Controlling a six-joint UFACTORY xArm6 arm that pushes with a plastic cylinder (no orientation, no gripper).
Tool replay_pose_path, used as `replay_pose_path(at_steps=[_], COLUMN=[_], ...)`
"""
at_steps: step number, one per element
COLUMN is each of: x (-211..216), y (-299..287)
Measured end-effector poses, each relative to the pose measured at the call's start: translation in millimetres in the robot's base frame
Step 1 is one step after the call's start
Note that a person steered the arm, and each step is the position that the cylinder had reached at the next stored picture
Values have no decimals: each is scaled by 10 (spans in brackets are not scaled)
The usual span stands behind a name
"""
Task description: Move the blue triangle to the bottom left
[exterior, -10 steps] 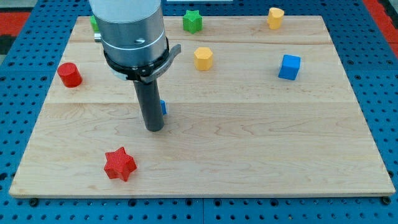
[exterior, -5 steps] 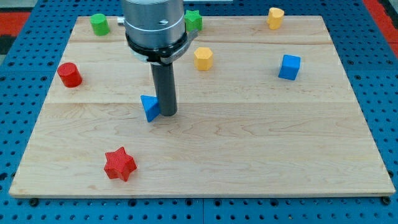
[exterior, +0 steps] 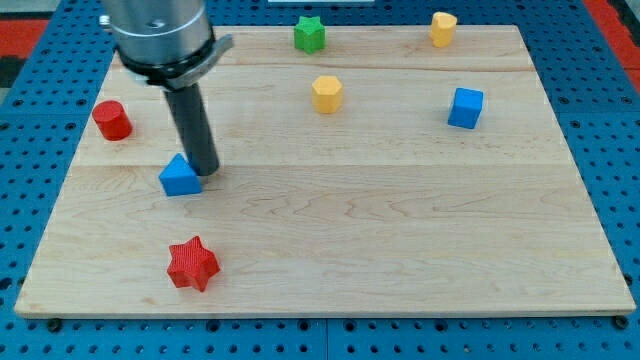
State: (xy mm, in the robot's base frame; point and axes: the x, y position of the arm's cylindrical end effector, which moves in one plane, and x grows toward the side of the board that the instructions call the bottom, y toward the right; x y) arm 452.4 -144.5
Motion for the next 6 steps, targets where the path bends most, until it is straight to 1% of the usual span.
replay_pose_path(at_steps=[1, 2, 4, 5, 6], x=[56, -51, 345, 469, 614], y=[-216, -255, -496, -644, -647])
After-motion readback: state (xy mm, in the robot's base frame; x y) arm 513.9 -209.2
